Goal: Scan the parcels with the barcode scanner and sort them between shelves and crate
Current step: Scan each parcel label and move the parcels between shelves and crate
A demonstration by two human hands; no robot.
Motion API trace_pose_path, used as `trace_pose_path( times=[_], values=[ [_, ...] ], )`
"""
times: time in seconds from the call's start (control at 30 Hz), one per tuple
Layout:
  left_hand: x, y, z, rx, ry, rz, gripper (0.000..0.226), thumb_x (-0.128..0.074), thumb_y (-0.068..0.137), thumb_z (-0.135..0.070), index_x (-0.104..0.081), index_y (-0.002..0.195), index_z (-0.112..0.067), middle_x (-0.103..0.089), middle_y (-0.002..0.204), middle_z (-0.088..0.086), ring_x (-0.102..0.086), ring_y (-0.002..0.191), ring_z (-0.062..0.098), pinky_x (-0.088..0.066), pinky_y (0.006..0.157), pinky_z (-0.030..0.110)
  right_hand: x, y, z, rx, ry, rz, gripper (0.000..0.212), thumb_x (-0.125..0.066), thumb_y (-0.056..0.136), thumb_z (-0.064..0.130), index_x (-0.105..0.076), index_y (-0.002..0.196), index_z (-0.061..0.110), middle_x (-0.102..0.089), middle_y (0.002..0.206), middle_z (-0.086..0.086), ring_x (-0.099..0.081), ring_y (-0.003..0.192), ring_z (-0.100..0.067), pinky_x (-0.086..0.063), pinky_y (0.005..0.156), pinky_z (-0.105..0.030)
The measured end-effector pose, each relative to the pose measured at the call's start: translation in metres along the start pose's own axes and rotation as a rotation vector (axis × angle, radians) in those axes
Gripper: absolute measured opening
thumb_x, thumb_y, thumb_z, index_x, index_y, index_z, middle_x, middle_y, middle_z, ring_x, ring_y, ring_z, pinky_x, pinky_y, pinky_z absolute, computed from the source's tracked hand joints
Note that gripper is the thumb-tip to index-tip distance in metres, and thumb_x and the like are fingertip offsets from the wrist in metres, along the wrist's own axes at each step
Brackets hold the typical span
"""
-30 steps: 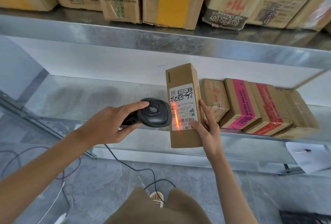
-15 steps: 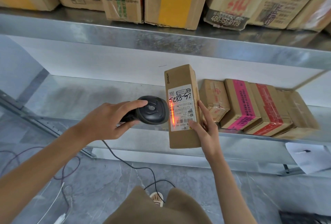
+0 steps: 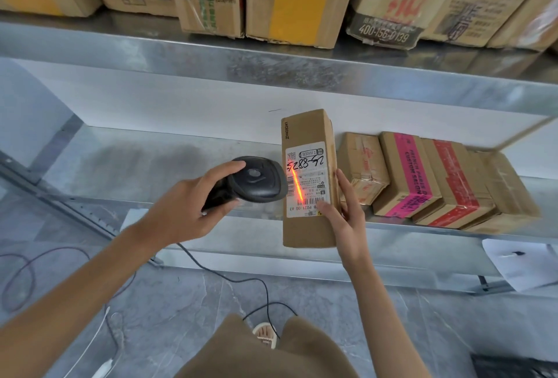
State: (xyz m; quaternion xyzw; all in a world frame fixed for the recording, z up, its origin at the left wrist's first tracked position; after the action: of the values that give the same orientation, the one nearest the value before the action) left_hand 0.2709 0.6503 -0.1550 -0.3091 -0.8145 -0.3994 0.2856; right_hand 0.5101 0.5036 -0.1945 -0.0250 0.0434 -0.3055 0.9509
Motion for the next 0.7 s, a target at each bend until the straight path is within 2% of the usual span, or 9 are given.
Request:
trace_pose_path(
  times=[0.07,0.17,0.23,0.33,0.43,0.5,0.57,0.63,0.7],
  values=[
    [-0.017,-0.01,-0.013,0.246,-0.326,-0.07,0.065,-0.061,0.09,-0.039,-0.026,0.139,-0.064,-0.067,0.101,-0.027,-0.067,0.067,0.015,-0.057,0.061,0.026,-0.005,-0.001,-0.002,-0.017,0.014,-0.04,0.063,-0.07,0.09,0.021,-0.044,0.142,0.046,-0.061,0.133,0.012,-0.064,0.114,-0.011,-0.058,0.081,-0.026],
    [-0.052,-0.015,-0.034,0.454,-0.614,-0.267,0.066,-0.068,0.094,-0.016,-0.032,0.141,-0.046,-0.071,0.106,-0.01,-0.073,0.074,0.024,-0.062,0.07,0.038,-0.014,-0.001,-0.005,-0.06,0.047,-0.085,0.06,-0.067,0.094,0.013,-0.043,0.142,0.039,-0.064,0.109,0.035,-0.066,0.1,0.0,-0.055,0.073,-0.019],
    [-0.07,-0.013,-0.045,0.548,-0.721,-0.373,0.066,-0.065,0.096,-0.006,-0.03,0.144,-0.035,-0.072,0.109,-0.008,-0.075,0.086,0.028,-0.062,0.078,0.04,-0.02,-0.002,-0.007,-0.075,0.05,-0.088,0.054,-0.065,0.094,0.01,-0.044,0.139,0.032,-0.064,0.098,0.038,-0.066,0.092,0.004,-0.054,0.07,-0.018],
    [-0.086,-0.009,-0.054,0.647,-0.793,-0.481,0.067,-0.063,0.096,-0.005,-0.028,0.146,-0.034,-0.073,0.106,-0.016,-0.073,0.098,0.027,-0.06,0.084,0.038,-0.029,-0.004,-0.009,-0.111,0.07,-0.082,0.052,-0.07,0.092,0.015,-0.046,0.137,0.027,-0.068,0.107,0.025,-0.068,0.103,-0.008,-0.059,0.076,-0.027],
    [-0.09,-0.005,-0.056,0.701,-0.776,-0.581,0.068,-0.062,0.098,-0.006,-0.026,0.146,-0.037,-0.072,0.103,-0.021,-0.071,0.102,0.026,-0.056,0.09,0.034,-0.034,-0.006,-0.006,-0.112,0.039,0.013,0.066,-0.075,0.082,0.028,-0.043,0.139,0.038,-0.063,0.129,0.007,-0.064,0.114,-0.013,-0.06,0.088,-0.038],
    [-0.088,-0.001,-0.057,0.711,-0.771,-0.629,0.066,-0.06,0.099,-0.006,-0.025,0.145,-0.039,-0.072,0.105,-0.022,-0.07,0.105,0.023,-0.055,0.091,0.03,-0.035,-0.005,-0.005,-0.126,0.003,0.139,0.08,-0.076,0.083,0.023,-0.032,0.146,0.045,-0.06,0.136,0.009,-0.062,0.117,-0.008,-0.057,0.093,-0.034],
    [-0.085,0.005,-0.058,0.713,-0.778,-0.664,0.065,-0.059,0.099,-0.006,-0.024,0.146,-0.036,-0.072,0.102,-0.023,-0.071,0.101,0.02,-0.054,0.088,0.026,-0.036,-0.005,-0.005,-0.165,0.011,0.226,0.09,-0.077,0.085,0.019,-0.023,0.152,0.046,-0.061,0.136,0.011,-0.062,0.119,-0.008,-0.054,0.099,-0.038],
    [-0.083,0.009,-0.06,0.712,-0.786,-0.675,0.065,-0.058,0.1,-0.004,-0.022,0.148,-0.03,-0.072,0.099,-0.023,-0.071,0.098,0.016,-0.054,0.084,0.022,-0.037,-0.003,-0.008,-0.194,0.048,0.238,0.093,-0.078,0.081,0.025,-0.023,0.152,0.049,-0.062,0.135,0.01,-0.061,0.123,-0.014,-0.05,0.105,-0.048],
    [-0.08,0.01,-0.061,0.702,-0.808,-0.663,0.065,-0.057,0.1,-0.004,-0.022,0.148,-0.029,-0.072,0.1,-0.023,-0.071,0.101,0.016,-0.053,0.083,0.019,-0.039,-0.002,-0.011,-0.172,0.076,0.21,0.092,-0.077,0.078,0.023,-0.027,0.151,0.048,-0.061,0.138,0.007,-0.059,0.126,-0.016,-0.049,0.105,-0.048]
  ],
)
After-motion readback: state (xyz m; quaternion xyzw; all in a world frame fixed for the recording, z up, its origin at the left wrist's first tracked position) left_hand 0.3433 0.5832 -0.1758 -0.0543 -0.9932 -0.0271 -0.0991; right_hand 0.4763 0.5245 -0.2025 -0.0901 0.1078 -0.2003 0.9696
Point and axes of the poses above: each hand's wrist, its own y-axis towards the middle knuckle, its own x-axis out of the back of the hand, z = x × y, the point moved 1 cm from there along y, towards the middle knuckle
